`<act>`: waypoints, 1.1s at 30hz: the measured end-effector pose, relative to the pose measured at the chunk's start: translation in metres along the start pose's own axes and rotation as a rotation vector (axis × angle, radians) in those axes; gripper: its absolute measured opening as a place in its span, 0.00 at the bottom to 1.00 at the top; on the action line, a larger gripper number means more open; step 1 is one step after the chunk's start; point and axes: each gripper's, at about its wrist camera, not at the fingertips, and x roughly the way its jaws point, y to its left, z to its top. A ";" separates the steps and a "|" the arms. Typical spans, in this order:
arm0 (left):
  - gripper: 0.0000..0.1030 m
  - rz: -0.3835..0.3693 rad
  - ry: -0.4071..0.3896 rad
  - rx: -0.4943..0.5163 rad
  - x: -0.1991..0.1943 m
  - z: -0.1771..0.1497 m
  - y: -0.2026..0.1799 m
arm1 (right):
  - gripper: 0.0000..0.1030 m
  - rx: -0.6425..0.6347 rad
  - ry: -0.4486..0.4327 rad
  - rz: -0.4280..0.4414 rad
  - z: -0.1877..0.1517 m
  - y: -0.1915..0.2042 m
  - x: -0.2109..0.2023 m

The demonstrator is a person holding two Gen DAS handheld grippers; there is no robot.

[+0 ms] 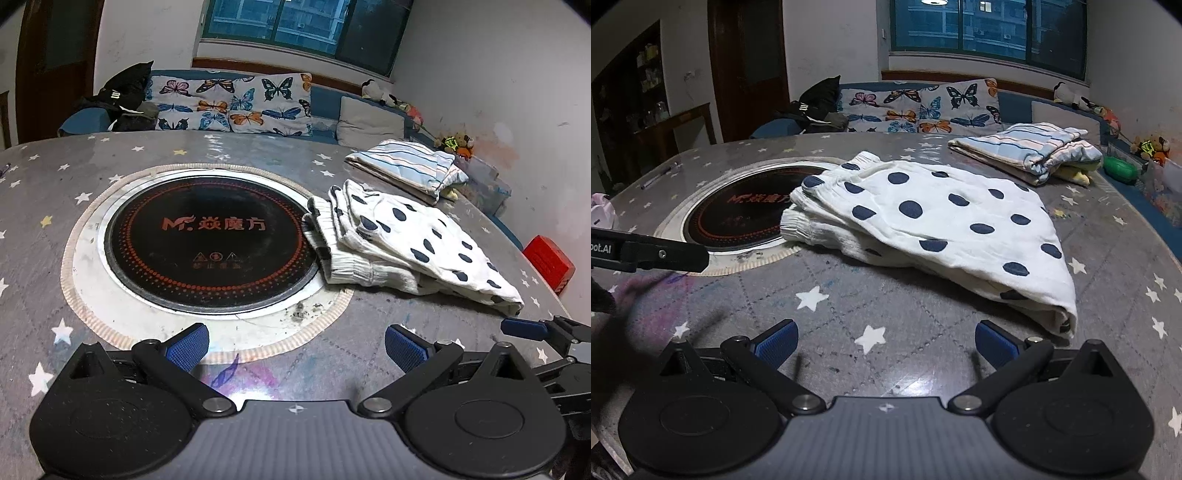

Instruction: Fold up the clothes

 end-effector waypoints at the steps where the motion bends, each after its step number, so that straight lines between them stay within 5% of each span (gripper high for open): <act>1: 1.00 0.000 0.002 0.006 0.000 -0.001 -0.001 | 1.00 0.002 0.000 -0.002 0.000 0.000 0.000; 33: 1.00 0.029 0.059 0.103 0.014 -0.006 -0.026 | 1.00 0.083 0.022 -0.075 -0.006 -0.003 0.001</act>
